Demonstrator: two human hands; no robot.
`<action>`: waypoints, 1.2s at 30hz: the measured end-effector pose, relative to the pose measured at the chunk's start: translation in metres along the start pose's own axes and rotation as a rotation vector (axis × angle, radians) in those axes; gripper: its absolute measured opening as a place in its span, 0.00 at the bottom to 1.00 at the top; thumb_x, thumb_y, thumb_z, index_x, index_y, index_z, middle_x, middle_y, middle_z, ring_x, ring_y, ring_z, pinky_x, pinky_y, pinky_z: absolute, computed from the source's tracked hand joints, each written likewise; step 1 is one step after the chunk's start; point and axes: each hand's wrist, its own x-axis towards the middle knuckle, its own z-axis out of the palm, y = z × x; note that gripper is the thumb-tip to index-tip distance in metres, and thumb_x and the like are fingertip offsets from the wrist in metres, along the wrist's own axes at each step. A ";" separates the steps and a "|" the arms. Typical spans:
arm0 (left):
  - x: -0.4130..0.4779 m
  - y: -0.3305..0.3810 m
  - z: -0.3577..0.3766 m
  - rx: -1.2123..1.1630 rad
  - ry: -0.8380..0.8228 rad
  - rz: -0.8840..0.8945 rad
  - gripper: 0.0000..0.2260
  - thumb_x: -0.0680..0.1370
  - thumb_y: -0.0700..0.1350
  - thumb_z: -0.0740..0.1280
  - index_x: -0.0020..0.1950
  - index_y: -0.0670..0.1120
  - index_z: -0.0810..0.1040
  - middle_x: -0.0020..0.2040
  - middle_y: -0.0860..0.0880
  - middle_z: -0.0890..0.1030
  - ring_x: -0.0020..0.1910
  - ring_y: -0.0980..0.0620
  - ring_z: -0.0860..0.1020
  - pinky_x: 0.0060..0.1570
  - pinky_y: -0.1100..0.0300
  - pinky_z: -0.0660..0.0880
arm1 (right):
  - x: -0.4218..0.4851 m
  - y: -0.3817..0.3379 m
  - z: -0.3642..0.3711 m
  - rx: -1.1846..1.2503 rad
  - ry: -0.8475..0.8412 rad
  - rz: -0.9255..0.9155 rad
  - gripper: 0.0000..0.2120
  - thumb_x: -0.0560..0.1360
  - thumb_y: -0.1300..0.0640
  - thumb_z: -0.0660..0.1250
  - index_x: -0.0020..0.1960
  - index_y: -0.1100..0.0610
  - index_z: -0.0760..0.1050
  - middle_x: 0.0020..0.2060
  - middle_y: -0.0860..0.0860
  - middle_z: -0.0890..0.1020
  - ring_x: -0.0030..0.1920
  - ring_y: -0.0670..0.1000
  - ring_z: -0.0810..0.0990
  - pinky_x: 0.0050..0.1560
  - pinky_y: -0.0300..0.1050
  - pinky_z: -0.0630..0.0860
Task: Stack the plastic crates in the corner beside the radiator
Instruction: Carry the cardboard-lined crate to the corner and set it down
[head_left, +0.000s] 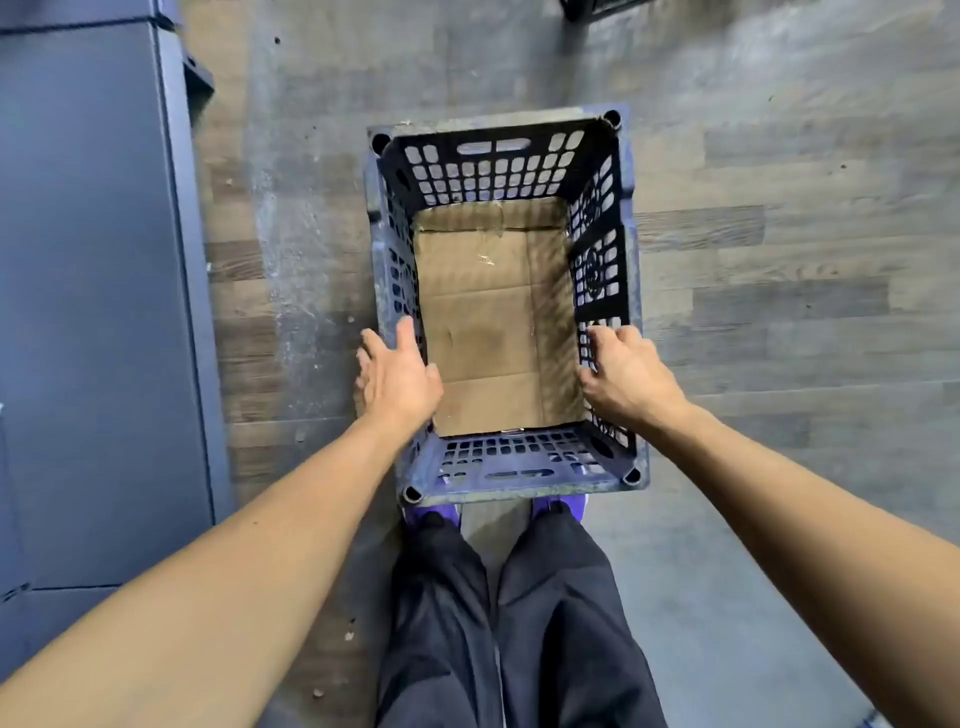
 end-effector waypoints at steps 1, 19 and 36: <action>0.006 -0.001 0.001 0.006 0.005 -0.026 0.27 0.79 0.47 0.63 0.75 0.48 0.55 0.74 0.32 0.53 0.71 0.32 0.58 0.66 0.40 0.62 | 0.005 0.001 0.001 -0.001 0.003 0.026 0.26 0.80 0.52 0.60 0.75 0.57 0.61 0.68 0.62 0.65 0.67 0.64 0.65 0.65 0.57 0.68; 0.047 -0.007 0.009 -0.091 0.136 -0.072 0.24 0.77 0.44 0.64 0.71 0.49 0.59 0.63 0.36 0.67 0.56 0.35 0.73 0.54 0.46 0.69 | 0.049 0.022 -0.012 0.175 0.011 0.215 0.31 0.72 0.57 0.62 0.72 0.54 0.56 0.61 0.65 0.66 0.49 0.64 0.76 0.57 0.58 0.76; -0.091 0.045 -0.148 -0.126 0.315 -0.202 0.22 0.78 0.50 0.66 0.65 0.36 0.68 0.63 0.37 0.73 0.59 0.37 0.74 0.55 0.47 0.72 | -0.060 -0.010 -0.157 0.069 0.101 0.034 0.26 0.74 0.51 0.67 0.65 0.63 0.62 0.55 0.65 0.74 0.51 0.64 0.77 0.52 0.59 0.77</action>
